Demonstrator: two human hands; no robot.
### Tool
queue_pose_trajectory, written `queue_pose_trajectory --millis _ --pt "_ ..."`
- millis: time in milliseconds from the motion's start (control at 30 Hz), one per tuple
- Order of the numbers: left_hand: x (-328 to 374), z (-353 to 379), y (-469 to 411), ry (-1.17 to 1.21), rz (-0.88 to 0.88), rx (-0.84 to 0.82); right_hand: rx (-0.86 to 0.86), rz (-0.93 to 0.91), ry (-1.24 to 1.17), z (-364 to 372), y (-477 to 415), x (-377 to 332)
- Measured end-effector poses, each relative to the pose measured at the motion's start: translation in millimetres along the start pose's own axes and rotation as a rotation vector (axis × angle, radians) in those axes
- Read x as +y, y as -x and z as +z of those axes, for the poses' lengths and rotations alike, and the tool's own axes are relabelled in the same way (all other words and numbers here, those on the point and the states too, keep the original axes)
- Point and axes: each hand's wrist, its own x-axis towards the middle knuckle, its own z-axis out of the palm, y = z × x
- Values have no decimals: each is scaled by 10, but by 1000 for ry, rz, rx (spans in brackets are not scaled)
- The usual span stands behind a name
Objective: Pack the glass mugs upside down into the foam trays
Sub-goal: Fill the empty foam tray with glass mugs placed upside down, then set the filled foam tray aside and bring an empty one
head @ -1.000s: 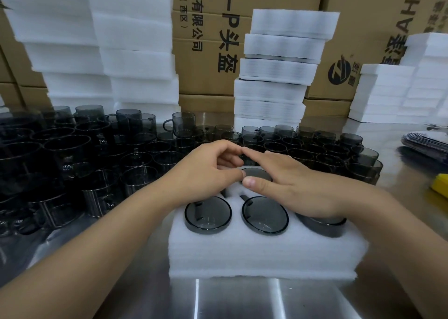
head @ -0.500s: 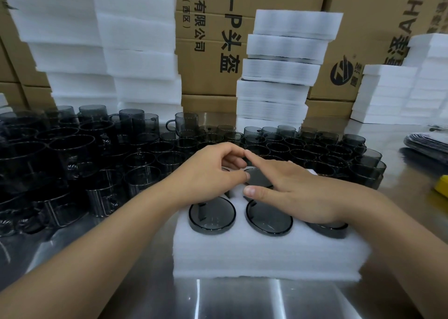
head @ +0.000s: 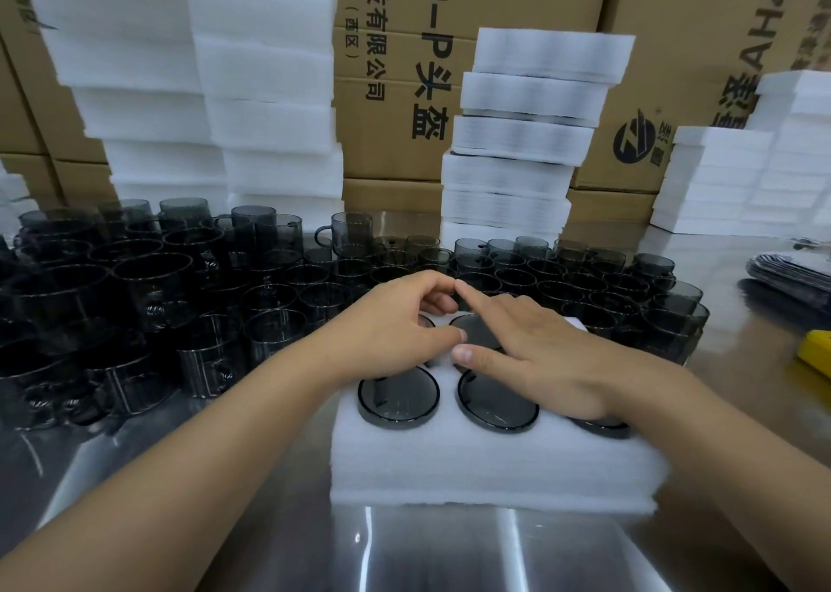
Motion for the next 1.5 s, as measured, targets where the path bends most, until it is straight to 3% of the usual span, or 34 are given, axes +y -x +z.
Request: queue_pose_trajectory --millis 100,233,300,533,733,833,967,1033,1133,1233,1300,1367,1500 --pt "10 16 23 -135 18 4 50 -9 -97 6 27 -1" --pt "52 53 46 -384 100 50 221 -81 -439 -64 110 68" --pt "56 40 68 -375 98 41 263 -72 -533 -191 216 228" --pt "72 -7 129 -364 56 45 -222 -71 -132 -495 628 543" --pt "105 -37 236 -344 44 95 -178 -183 292 -301 660 472" --pt "76 -92 380 -228 87 132 -109 -262 319 -407 771 412" --pt "62 -304 506 100 132 215 48 -408 210 -648 933 399" --pt "36 -450 466 152 147 327 131 -412 143 -796 955 403" --pt "-66 -653 334 180 20 512 220 -344 -25 -1022 910 445" --pt "-237 -773 227 23 -173 644 279 -233 -269 -1182 768 424" --pt "-324 -813 178 -207 -251 627 314 -145 -390 -1218 556 376" --pt "-353 -820 122 -406 -288 582 358 -77 -530 -1205 245 311" --pt "-355 -771 32 -563 -277 545 482 24 -787 -1134 -502 76"
